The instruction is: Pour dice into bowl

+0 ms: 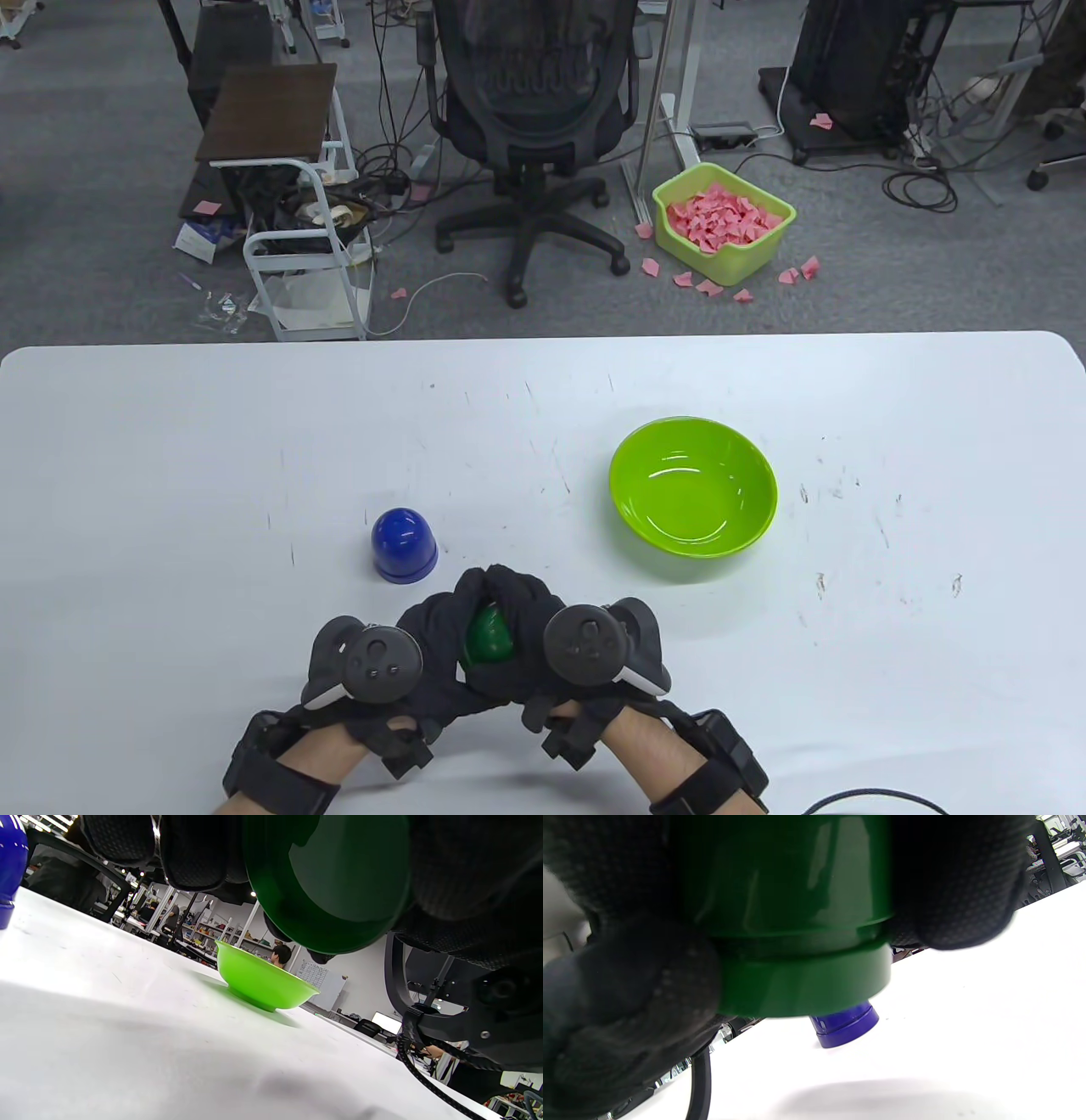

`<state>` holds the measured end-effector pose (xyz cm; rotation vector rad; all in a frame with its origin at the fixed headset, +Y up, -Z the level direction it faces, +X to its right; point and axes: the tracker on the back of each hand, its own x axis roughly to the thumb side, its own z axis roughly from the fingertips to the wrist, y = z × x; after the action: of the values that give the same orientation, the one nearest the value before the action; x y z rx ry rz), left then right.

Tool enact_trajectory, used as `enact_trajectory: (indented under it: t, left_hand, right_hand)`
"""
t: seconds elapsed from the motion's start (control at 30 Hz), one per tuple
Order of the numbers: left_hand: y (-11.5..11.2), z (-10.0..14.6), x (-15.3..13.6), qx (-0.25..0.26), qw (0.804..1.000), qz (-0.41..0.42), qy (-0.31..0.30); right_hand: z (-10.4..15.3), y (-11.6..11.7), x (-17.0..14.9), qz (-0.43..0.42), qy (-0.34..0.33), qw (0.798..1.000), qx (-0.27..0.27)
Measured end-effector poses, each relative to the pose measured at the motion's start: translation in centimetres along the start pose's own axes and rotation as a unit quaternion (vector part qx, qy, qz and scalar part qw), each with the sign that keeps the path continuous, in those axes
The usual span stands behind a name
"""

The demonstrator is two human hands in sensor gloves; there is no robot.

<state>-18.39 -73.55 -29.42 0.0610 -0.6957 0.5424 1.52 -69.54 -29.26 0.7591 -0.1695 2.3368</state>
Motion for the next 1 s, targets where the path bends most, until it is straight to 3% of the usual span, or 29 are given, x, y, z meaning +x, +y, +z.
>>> enact_trajectory:
  t: [0.37,0.7,1.0]
  left_hand:
    - [0.9,0.2,-2.0,0.014,0.999,0.003,0.036]
    - [1.7,0.5,-3.3,0.033,0.997,0.016,0.063]
    - [1.8,0.6,-3.3,0.034,0.997,0.013,0.061]
  right_hand:
    - [1.0,-3.3,-2.0,0.002,0.013,0.998,-0.069]
    - [0.7,-2.0,-5.0,0.081,0.058,0.995,0.011]
    - [0.2,0.5,-7.0,0.204,0.074,0.971,0.101]
